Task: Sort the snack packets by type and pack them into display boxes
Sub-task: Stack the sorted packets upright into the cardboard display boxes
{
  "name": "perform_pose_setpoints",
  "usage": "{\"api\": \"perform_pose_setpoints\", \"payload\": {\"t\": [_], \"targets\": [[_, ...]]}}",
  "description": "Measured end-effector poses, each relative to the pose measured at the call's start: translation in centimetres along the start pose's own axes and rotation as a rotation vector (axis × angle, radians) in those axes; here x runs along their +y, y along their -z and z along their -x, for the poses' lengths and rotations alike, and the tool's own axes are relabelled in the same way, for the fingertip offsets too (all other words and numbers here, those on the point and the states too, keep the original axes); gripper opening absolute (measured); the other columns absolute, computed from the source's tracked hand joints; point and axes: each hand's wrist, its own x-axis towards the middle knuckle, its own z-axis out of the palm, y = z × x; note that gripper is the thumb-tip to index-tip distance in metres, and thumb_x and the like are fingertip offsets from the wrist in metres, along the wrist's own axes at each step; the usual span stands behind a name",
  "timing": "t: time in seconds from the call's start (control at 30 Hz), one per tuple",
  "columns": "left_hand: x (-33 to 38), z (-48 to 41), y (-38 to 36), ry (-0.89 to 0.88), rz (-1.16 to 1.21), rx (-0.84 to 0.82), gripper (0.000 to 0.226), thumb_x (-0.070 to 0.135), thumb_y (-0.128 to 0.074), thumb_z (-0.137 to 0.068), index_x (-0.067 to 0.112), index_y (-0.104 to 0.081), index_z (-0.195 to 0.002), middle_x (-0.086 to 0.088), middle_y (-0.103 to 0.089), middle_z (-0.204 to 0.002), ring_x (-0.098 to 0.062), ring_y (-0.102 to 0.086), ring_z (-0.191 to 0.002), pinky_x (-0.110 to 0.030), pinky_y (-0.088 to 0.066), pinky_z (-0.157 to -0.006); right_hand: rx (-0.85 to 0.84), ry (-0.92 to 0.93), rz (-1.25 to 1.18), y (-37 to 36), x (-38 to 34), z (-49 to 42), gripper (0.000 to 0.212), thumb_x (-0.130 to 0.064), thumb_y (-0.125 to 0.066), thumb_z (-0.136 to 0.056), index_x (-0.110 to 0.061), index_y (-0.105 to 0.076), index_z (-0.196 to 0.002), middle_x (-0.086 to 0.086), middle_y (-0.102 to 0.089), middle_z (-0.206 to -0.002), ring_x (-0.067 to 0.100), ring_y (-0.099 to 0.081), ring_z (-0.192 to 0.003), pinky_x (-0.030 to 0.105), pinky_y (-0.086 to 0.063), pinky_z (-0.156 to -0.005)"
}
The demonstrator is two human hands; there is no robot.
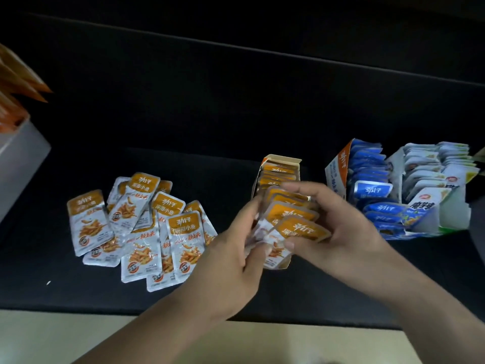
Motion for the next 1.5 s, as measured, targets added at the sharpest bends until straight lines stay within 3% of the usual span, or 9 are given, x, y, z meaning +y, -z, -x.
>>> {"api": "perform_pose_setpoints", "payload": {"t": [0.07, 0.27, 0.47, 0.67, 0.8, 0.97, 1.27, 1.4, 1.5], "targets": [[-0.5, -0.4, -0.4, 0.007, -0.06, 0.01, 0.063, 0.034, -0.056, -0.104, 0.053, -0.023, -0.154, 0.028, -0.058, -0.14, 0.006, -0.057, -0.127, -0.034, -0.057, -0.102, -0.025, -0.026, 0.054, 0.9, 0.1, -0.3, 0.086, -0.002, -0.082, -0.083, -0.044, -0.044, -0.148, -0.012, -0.066, -0.126, 0.012, -0.068, -0.118, 0.028, -0.059, -0.092], [-1.1, -2.2, -1.3, -0.017, -0.195, 0.044, 0.039, 0.041, -0.057, -0.103, 0.044, -0.042, -0.138, 0.025, -0.065, -0.125, 0.006, -0.063, -0.115, -0.021, -0.058, -0.091, 0.003, 0.072, 0.25, 0.8, 0.5, -1.3, 0.05, -0.012, -0.086, -0.08, -0.026, -0.061, -0.12, -0.015, -0.07, -0.105, 0.006, -0.071, -0.099, 0.016, -0.056, -0.079], [-3.8, -2.7, -1.4, -0.152, -0.486, 0.23, 0.04, 0.04, -0.071, -0.09, 0.024, -0.064, -0.126, 0.011, -0.053, -0.119, -0.007, -0.056, -0.105, -0.019, -0.052, -0.081, 0.093, 0.104, 0.316, -1.0, 3.2, -1.4, 0.05, -0.014, -0.086, -0.079, -0.033, -0.057, -0.115, -0.015, -0.07, -0.105, 0.008, -0.07, -0.103, 0.031, -0.06, -0.086], [-5.2, -2.7, -1.5, -0.072, -0.264, 0.167, 0.042, 0.03, -0.073, -0.094, 0.03, -0.064, -0.135, 0.02, -0.05, -0.113, 0.0, -0.061, -0.101, -0.01, -0.052, -0.081, 0.128, 0.147, 0.492, -1.6, 5.4, -1.5, 0.053, -0.021, -0.082, -0.081, -0.042, -0.053, -0.12, -0.016, -0.065, -0.112, 0.01, -0.064, -0.112, 0.038, -0.059, -0.091], [-5.1, -3.2, -1.4, -0.065, -0.167, 0.138, 0.034, 0.031, -0.069, -0.098, 0.031, -0.066, -0.131, 0.018, -0.059, -0.111, -0.003, -0.065, -0.102, -0.021, -0.059, -0.08, 0.075, 0.148, 0.386, -0.6, 4.9, -1.7, 0.047, -0.016, -0.082, -0.081, -0.033, -0.06, -0.118, -0.014, -0.069, -0.108, 0.01, -0.069, -0.105, 0.035, -0.06, -0.086], [-4.8, -3.2, -1.8, -0.078, -0.266, 0.101, 0.021, 0.034, -0.065, -0.1, 0.029, -0.067, -0.12, 0.023, -0.054, -0.103, 0.002, -0.062, -0.092, -0.008, -0.049, -0.071, 0.023, 0.103, 0.499, -0.2, 4.7, -2.3, 0.052, -0.017, -0.081, -0.081, -0.04, -0.056, -0.121, -0.017, -0.069, -0.111, 0.004, -0.068, -0.105, 0.032, -0.059, -0.088], [-5.4, -2.5, -1.8, 0.008, -0.295, 0.251, 0.066, 0.029, -0.085, -0.083, 0.034, -0.048, -0.137, 0.022, -0.043, -0.107, 0.008, -0.054, -0.086, -0.004, -0.045, -0.069, 0.239, 0.282, 0.82, -1.7, 7.5, -2.0, 0.066, -0.018, -0.086, -0.073, -0.025, -0.059, -0.133, -0.003, -0.051, -0.124, 0.021, -0.055, -0.112, 0.046, -0.055, -0.093], [-5.4, -2.8, -1.8, -0.027, -0.36, 0.21, 0.078, 0.032, -0.08, -0.087, 0.035, -0.039, -0.154, 0.019, -0.043, -0.113, 0.006, -0.055, -0.08, -0.004, -0.046, -0.068, 0.38, 0.107, 0.668, -1.9, 8.3, -1.5, 0.089, -0.027, -0.09, -0.073, -0.037, -0.041, -0.147, -0.009, -0.037, -0.134, 0.014, -0.05, -0.121, 0.037, -0.054, -0.096], [-5.7, -2.6, -2.0, -0.062, -0.476, 0.2, 0.082, 0.034, -0.077, -0.091, 0.028, -0.033, -0.16, 0.012, -0.048, -0.118, 0.001, -0.053, -0.076, -0.001, -0.042, -0.063, 0.429, -0.059, 0.532, -2.6, 9.3, -1.0, 0.092, -0.036, -0.089, -0.075, -0.034, -0.039, -0.153, -0.015, -0.042, -0.128, 0.004, -0.056, -0.106, 0.027, -0.055, -0.087]]}}
